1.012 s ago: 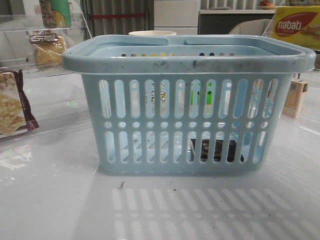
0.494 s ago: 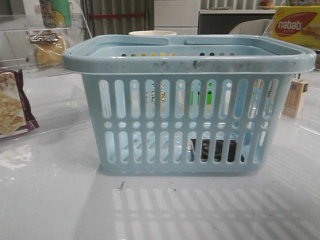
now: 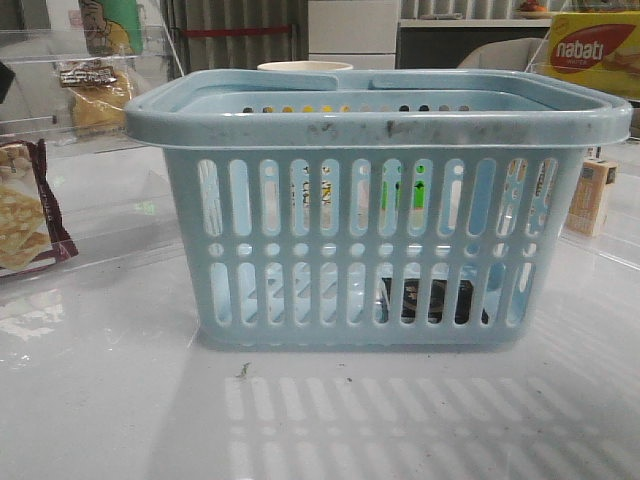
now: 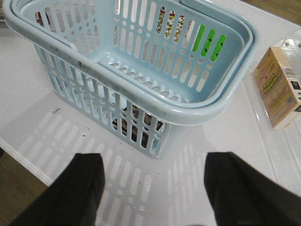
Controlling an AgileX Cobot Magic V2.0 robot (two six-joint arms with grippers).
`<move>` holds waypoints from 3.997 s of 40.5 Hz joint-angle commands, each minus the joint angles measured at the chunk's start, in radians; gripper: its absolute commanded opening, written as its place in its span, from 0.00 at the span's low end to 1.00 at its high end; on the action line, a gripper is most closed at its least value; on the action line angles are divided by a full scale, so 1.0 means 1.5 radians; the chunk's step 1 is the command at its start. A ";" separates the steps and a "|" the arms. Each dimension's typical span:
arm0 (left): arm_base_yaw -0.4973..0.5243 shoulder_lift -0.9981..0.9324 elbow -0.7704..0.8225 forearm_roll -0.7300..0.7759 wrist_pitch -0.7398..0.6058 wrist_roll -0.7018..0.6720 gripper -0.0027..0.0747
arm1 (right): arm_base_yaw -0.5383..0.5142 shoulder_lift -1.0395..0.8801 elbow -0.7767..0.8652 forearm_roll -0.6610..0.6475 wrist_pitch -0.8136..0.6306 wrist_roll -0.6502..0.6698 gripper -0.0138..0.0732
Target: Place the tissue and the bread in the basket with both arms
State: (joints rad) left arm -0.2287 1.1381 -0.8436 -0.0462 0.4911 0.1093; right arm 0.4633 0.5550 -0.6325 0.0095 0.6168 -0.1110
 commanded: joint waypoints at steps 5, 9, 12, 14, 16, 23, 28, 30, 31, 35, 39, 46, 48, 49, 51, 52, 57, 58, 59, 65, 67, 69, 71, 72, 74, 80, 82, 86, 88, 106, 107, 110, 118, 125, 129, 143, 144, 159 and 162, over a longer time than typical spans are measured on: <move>0.037 0.134 -0.146 -0.003 -0.060 -0.007 0.94 | 0.000 0.000 -0.018 -0.006 -0.049 -0.004 0.80; 0.040 0.207 -0.220 0.006 -0.063 -0.007 0.94 | 0.000 0.000 -0.018 -0.006 -0.049 -0.004 0.80; 0.040 0.262 -0.279 0.016 -0.066 -0.007 0.94 | 0.000 0.000 -0.018 -0.006 -0.049 -0.004 0.80; 0.041 0.296 -0.317 0.017 -0.067 -0.007 0.94 | 0.000 0.000 -0.018 -0.006 -0.049 -0.004 0.80; 0.046 0.324 -0.351 0.017 -0.067 -0.007 0.94 | 0.000 0.000 -0.018 -0.006 -0.049 -0.004 0.80; 0.064 0.423 -0.469 0.016 -0.067 -0.007 0.94 | 0.000 0.000 -0.018 -0.006 -0.049 -0.004 0.80; 0.076 0.475 -0.523 0.016 -0.074 -0.007 0.94 | 0.000 0.000 -0.018 -0.006 -0.049 -0.004 0.80; 0.080 0.494 -0.541 0.016 -0.080 -0.007 0.94 | 0.000 0.000 -0.018 -0.006 -0.049 -0.004 0.80; 0.083 0.502 -0.547 0.016 -0.081 -0.007 0.94 | 0.000 0.000 -0.018 -0.006 -0.049 -0.004 0.80; 0.091 0.531 -0.567 0.016 -0.092 -0.007 0.94 | 0.000 0.000 -0.018 -0.006 -0.049 -0.004 0.80; 0.093 0.545 -0.569 0.016 -0.110 -0.007 0.91 | 0.000 0.000 -0.018 -0.006 -0.049 -0.004 0.80; 0.093 0.546 -0.569 0.016 -0.122 -0.007 0.68 | 0.000 0.000 -0.018 -0.006 -0.049 -0.004 0.80; 0.093 0.546 -0.569 0.016 -0.125 -0.007 0.61 | 0.000 0.000 -0.018 -0.006 -0.049 -0.004 0.80; 0.093 0.546 -0.569 0.016 -0.125 -0.007 0.58 | 0.000 0.000 -0.018 -0.006 -0.049 -0.004 0.80; 0.093 0.546 -0.569 0.016 -0.126 -0.007 0.53 | 0.000 0.000 -0.018 -0.006 -0.049 -0.004 0.80; 0.093 0.546 -0.569 0.016 -0.126 -0.007 0.50 | 0.000 0.000 -0.018 -0.006 -0.049 -0.004 0.80; 0.093 0.542 -0.569 0.016 -0.123 -0.007 0.38 | 0.000 0.000 -0.018 -0.006 -0.049 -0.004 0.80; 0.093 0.540 -0.569 0.016 -0.119 -0.007 0.36 | 0.000 0.000 -0.018 -0.006 -0.049 -0.004 0.80; 0.093 0.537 -0.569 0.016 -0.115 -0.007 0.34 | 0.000 0.000 -0.018 -0.006 -0.049 -0.004 0.80; 0.093 0.505 -0.575 -0.017 -0.058 -0.007 0.22 | 0.000 0.000 -0.018 -0.006 -0.049 -0.004 0.80; 0.093 0.493 -0.582 -0.025 -0.033 -0.007 0.19 | 0.000 0.000 -0.018 -0.006 -0.049 -0.004 0.80; 0.093 0.476 -0.589 -0.031 -0.007 -0.007 0.15 | 0.000 0.000 -0.018 -0.006 -0.049 -0.004 0.80; 0.091 0.458 -0.595 -0.033 0.018 -0.007 0.15 | 0.000 0.000 -0.018 -0.006 -0.049 -0.004 0.80; 0.091 0.450 -0.596 -0.033 0.025 -0.007 0.15 | 0.000 0.000 -0.018 -0.006 -0.049 -0.004 0.80; 0.090 0.429 -0.597 -0.035 0.042 -0.006 0.15 | 0.000 0.000 -0.018 -0.006 -0.049 -0.004 0.80; 0.065 0.364 -0.597 -0.035 0.102 0.003 0.15 | 0.000 0.000 -0.018 -0.006 -0.049 -0.004 0.80; 0.051 0.346 -0.597 -0.035 0.121 0.020 0.15 | 0.000 0.000 -0.018 -0.006 -0.049 -0.004 0.80; 0.013 0.314 -0.597 -0.035 0.158 0.038 0.15 | 0.000 0.000 -0.018 -0.006 -0.049 -0.004 0.80; -0.012 0.304 -0.597 -0.035 0.176 0.038 0.15 | 0.000 0.000 -0.018 -0.006 -0.049 -0.004 0.80; -0.248 0.382 -0.597 -0.036 0.238 0.038 0.15 | 0.000 0.000 -0.018 -0.006 -0.049 -0.004 0.80; -0.256 0.392 -0.597 -0.036 0.238 0.038 0.15 | 0.000 0.000 -0.018 -0.006 -0.049 -0.004 0.80; -0.278 0.416 -0.597 -0.036 0.234 0.038 0.15 | 0.000 0.000 -0.018 -0.006 -0.049 -0.004 0.80; -0.309 0.472 -0.597 -0.046 0.193 0.038 0.18 | 0.000 0.000 -0.018 -0.006 -0.049 -0.004 0.80; -0.309 0.488 -0.597 -0.070 0.183 0.038 0.44 | 0.000 0.000 -0.018 -0.006 -0.049 -0.004 0.80; -0.309 0.485 -0.597 -0.072 0.185 0.038 0.58 | 0.000 0.000 -0.018 -0.006 -0.049 -0.004 0.80; -0.299 0.362 -0.602 -0.056 0.192 0.038 0.60 | 0.000 0.000 -0.018 -0.006 -0.049 -0.004 0.80; -0.299 0.347 -0.602 -0.056 0.194 0.038 0.60 | 0.000 0.000 -0.018 -0.006 -0.049 -0.004 0.80; -0.301 0.100 -0.372 -0.056 0.126 0.038 0.60 | 0.000 0.000 -0.018 -0.006 -0.049 -0.004 0.80; -0.301 0.042 -0.302 -0.056 0.096 0.038 0.60 | 0.000 0.000 -0.018 -0.006 -0.049 -0.004 0.80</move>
State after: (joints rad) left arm -0.6810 1.3108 -1.3496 -0.1220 0.7517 0.1688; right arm 0.4633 0.5550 -0.6325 0.0095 0.6190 -0.1114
